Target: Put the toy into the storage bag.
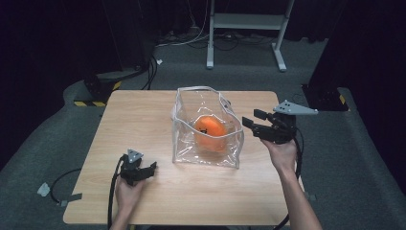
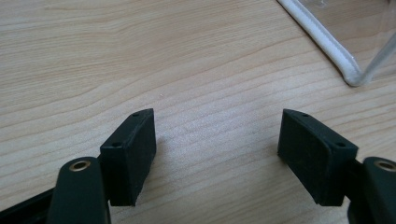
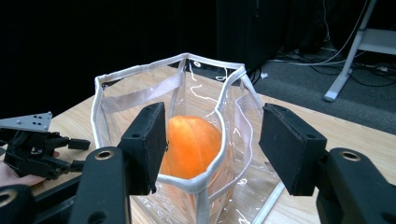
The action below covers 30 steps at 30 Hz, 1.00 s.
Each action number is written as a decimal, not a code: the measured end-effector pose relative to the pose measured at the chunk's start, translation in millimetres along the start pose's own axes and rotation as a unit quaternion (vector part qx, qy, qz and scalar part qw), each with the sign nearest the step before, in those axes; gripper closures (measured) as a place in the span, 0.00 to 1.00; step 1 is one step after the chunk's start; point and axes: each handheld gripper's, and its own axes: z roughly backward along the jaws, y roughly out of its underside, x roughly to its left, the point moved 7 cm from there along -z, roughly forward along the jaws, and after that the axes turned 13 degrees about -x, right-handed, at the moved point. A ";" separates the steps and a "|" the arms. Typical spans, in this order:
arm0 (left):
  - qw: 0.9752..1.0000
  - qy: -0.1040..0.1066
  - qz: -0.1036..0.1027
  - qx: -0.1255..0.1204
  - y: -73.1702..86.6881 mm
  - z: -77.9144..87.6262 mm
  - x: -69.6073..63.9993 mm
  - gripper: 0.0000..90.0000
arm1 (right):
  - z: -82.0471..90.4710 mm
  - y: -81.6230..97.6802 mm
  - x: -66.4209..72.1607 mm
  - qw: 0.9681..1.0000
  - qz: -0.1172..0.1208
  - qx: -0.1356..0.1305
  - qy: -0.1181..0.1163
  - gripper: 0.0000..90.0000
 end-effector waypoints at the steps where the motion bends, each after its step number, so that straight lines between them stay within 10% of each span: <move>1: 1.000 0.000 0.000 0.000 0.0 -0.1 0.0 0.31 | 0.7 -0.2 -0.2 1.000 0.000 -0.001 0.000 0.45; 30: 1.000 0.001 -0.004 0.004 0.4 0.6 0.5 0.31 | 23.4 -3.1 -9.1 1.000 -0.006 -0.019 0.014 0.46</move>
